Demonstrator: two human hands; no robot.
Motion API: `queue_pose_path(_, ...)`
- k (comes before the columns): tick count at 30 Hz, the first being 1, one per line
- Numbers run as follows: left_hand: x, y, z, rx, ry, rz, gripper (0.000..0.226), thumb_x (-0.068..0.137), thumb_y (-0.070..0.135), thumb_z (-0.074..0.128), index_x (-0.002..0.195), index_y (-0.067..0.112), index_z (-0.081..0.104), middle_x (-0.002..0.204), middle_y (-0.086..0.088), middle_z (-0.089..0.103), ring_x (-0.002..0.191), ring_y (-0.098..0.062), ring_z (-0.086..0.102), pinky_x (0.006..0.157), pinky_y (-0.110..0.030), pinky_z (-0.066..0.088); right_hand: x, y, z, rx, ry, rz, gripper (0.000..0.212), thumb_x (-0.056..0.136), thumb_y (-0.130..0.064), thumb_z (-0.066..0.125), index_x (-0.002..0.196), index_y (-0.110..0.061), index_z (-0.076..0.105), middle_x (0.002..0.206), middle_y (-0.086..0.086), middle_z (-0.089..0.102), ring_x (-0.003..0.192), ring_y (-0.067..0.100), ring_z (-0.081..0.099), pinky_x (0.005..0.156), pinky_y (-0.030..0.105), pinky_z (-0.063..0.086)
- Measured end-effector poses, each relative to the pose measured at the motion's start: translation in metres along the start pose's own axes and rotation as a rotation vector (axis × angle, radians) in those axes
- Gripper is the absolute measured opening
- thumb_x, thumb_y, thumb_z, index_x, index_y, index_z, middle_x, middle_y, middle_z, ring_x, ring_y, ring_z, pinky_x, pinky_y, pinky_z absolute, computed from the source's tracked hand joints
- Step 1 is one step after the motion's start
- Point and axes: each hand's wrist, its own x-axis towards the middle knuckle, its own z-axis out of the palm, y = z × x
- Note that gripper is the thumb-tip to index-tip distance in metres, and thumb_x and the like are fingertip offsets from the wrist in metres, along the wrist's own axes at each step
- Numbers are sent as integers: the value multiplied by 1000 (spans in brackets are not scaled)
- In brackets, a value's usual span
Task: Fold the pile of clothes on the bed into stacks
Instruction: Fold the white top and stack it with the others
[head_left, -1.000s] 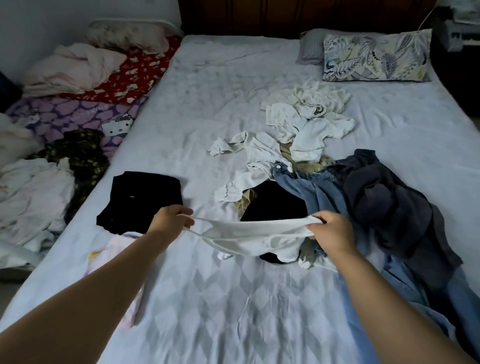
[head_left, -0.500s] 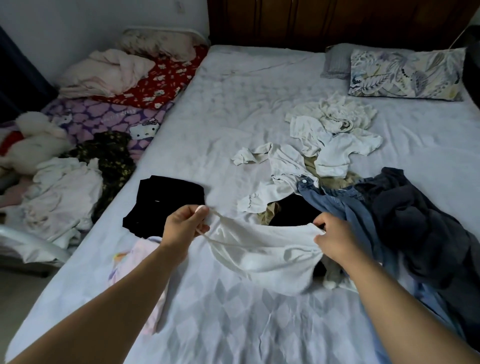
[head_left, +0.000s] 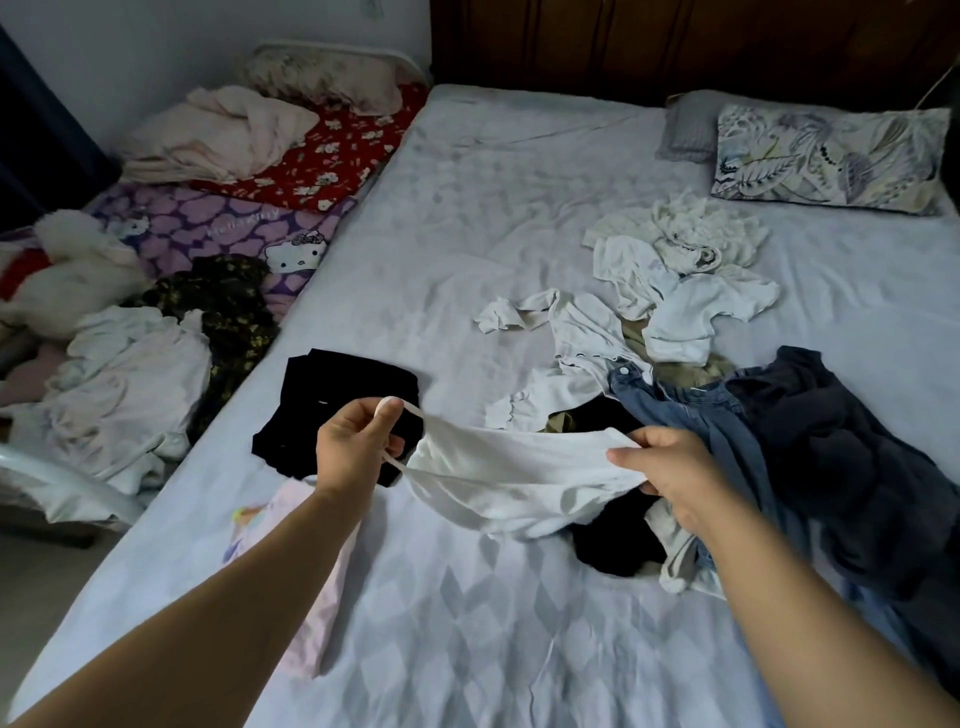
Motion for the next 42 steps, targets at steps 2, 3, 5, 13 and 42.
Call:
queue_pose_path(2, 3, -1, -2, -6, 5, 2, 13, 88, 17, 65, 76, 13, 64, 43, 10, 51, 44, -6, 51, 52, -26, 45, 1, 1, 3, -72, 54, -38, 13, 79, -5, 72, 71, -6, 62, 67, 7, 61, 59, 18, 52, 52, 23, 39)
queue_pose_path(3, 4, -2, -2, -10, 5, 1, 13, 88, 17, 65, 76, 12, 64, 44, 10, 51, 44, -5, 51, 55, -27, 45, 3, 0, 3, -191, 76, -54, 18, 77, -12, 75, 68, -5, 60, 64, 6, 59, 59, 19, 52, 53, 25, 37)
queue_pose_path(5, 6, -2, -4, -18, 8, 0, 14, 88, 17, 65, 75, 12, 64, 44, 11, 51, 43, -4, 51, 57, -29, 46, 5, -4, 2, -570, 98, -75, 40, 74, -30, 78, 58, -9, 48, 56, 1, 48, 53, 17, 45, 49, 27, 28)
queue_pose_path(13, 12, -4, -12, -44, 29, -24, 16, 89, 18, 64, 75, 13, 61, 42, 12, 49, 43, -6, 53, 42, -18, 47, 10, -9, 6, -500, -17, 25, 36, 76, -15, 75, 60, -12, 43, 57, 3, 42, 53, 16, 40, 49, 26, 27)
queue_pose_path(42, -79, -90, -95, 253, -244, -177, 20, 89, 10, 64, 74, -4, 63, 48, -7, 55, 41, -10, 53, 47, -18, 45, -85, 95, 59, 267, -415, 281, 17, 82, 4, 60, 73, -8, 53, 51, 7, 54, 46, 18, 58, 45, 26, 52)
